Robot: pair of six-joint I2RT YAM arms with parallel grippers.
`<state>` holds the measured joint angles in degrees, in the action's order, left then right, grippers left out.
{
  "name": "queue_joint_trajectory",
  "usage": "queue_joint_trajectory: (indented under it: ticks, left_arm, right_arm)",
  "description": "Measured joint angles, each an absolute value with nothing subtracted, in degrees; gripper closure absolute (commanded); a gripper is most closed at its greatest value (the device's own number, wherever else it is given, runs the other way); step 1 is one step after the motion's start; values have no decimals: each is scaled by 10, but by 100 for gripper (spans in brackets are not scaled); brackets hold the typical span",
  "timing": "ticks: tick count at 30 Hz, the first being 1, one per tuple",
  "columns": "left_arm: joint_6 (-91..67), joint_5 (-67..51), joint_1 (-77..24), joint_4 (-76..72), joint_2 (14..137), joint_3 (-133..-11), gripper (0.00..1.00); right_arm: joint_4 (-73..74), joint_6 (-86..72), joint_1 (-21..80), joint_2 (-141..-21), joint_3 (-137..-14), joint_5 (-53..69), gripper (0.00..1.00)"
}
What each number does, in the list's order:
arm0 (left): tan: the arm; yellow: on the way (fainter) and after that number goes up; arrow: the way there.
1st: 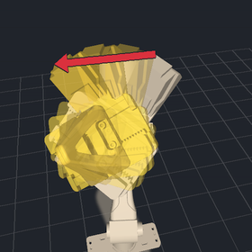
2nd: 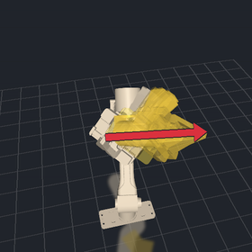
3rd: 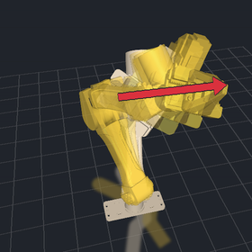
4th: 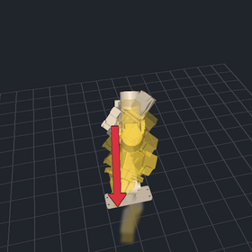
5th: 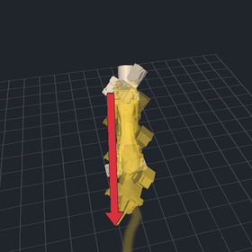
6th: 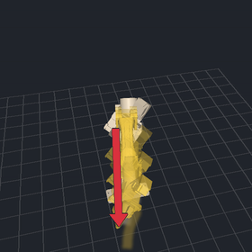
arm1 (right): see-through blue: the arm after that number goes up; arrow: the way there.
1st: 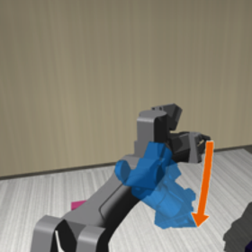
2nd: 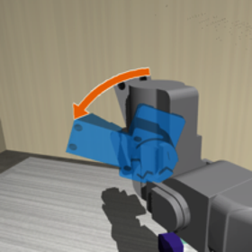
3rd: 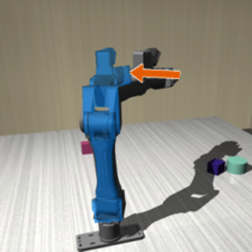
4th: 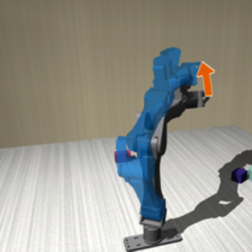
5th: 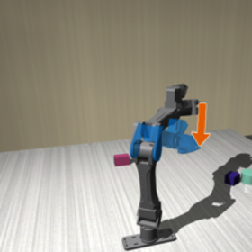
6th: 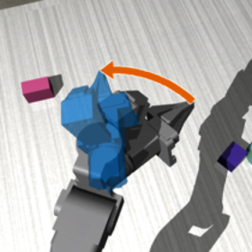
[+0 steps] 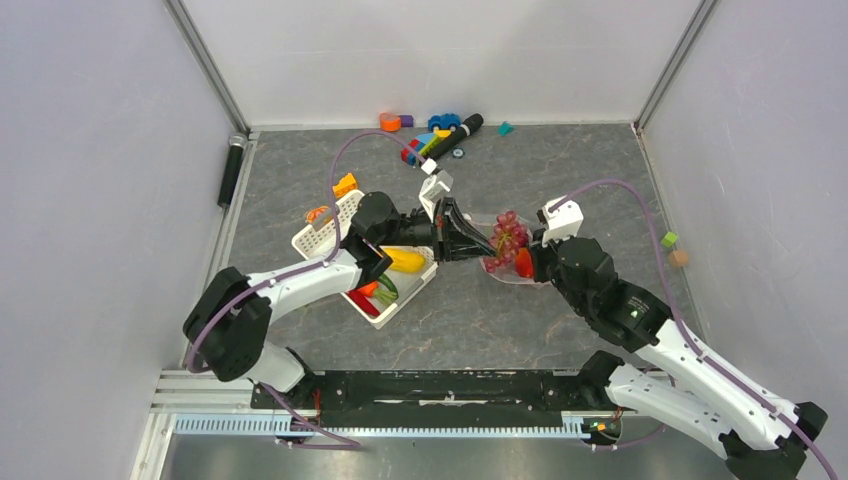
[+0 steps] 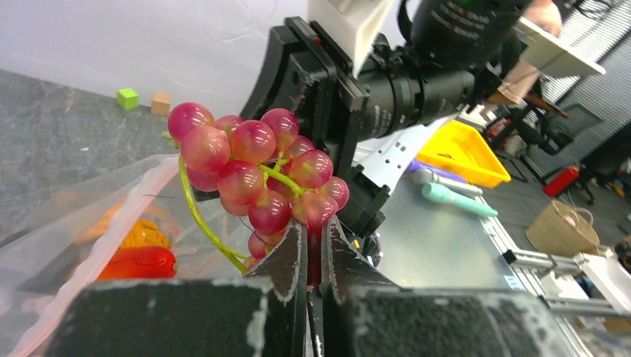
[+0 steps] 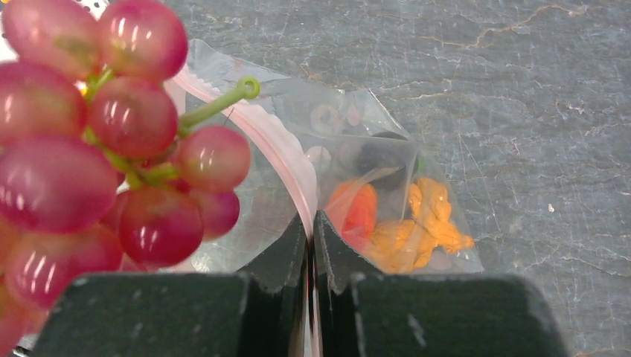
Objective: Place the food in the zip-top bag and seal the zipper
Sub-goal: Place the fake fruit in the zipper food storage bag.
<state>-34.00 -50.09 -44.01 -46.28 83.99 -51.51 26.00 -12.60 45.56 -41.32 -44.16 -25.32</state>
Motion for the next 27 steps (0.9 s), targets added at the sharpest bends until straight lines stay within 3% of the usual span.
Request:
queue_joint_trajectory:
  ticks: [12, 27]
  left_arm:
    - [-321, -587, -440, -502, 959, -583, 98]
    - [-208, -492, -440, -312, 1008, -613, 98]
  right_arm:
    - [253, -116, 454, -397, -442, -229, 90]
    - [241, -115, 453, -373, -441, -230, 90]
